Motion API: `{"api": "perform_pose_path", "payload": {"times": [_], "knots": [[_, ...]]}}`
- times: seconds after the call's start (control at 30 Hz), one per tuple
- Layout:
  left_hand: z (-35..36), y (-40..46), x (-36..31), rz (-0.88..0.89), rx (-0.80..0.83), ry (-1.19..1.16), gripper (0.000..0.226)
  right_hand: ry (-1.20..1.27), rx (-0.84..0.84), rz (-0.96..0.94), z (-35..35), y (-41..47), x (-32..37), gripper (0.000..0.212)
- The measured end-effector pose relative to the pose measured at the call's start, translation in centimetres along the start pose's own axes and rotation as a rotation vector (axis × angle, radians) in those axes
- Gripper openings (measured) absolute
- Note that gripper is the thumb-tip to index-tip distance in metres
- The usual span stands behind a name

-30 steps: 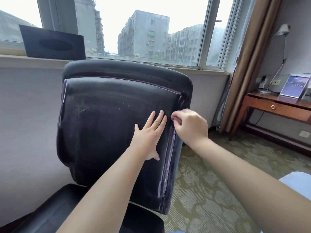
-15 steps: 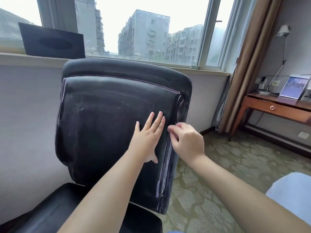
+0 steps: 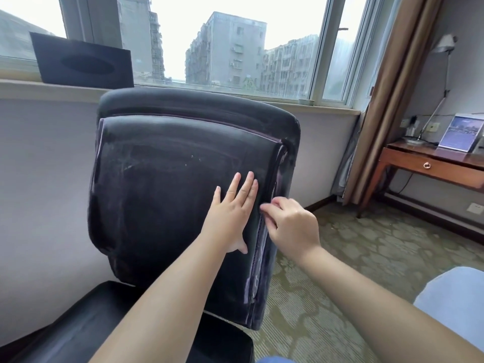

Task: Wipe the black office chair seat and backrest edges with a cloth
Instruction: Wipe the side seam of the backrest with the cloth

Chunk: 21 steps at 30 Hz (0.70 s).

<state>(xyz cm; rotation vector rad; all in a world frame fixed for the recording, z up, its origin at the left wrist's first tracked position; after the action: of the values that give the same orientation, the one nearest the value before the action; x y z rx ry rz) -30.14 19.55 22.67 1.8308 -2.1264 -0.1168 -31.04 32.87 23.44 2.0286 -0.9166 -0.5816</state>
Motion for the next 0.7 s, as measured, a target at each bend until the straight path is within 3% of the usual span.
{"api": "perform_pose_path", "payload": {"times": [0.23,0.4,0.6,0.7], "knots": [[-0.1,-0.1,-0.1,0.002,-0.012,-0.001,0.144,0.026,-0.037,0.185,-0.2,2.4,-0.5,0.006],[0.0,0.0,-0.1,-0.006,-0.011,-0.005,0.144,-0.009,0.026,0.02,0.3,-0.8,0.4,0.015],[-0.1,-0.2,0.0,0.003,-0.015,0.001,0.143,-0.014,0.102,0.256,-0.9,5.8,-1.2,0.018],[0.0,-0.2,0.1,-0.004,-0.017,-0.01,0.142,0.001,0.002,0.226,-0.5,4.0,-0.4,0.009]]}}
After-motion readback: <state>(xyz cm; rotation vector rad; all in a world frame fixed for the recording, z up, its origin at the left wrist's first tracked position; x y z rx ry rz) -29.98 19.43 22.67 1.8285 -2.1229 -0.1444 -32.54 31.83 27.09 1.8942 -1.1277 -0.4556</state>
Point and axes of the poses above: each hand's wrist, its own y-axis towards the middle knuckle, its own z-axis out of the palm, x = y × z, the point moved 4 cm from there along y, towards the middle knuckle, and after that the axes turned 3 degrees about x, right-handed, at the moved point
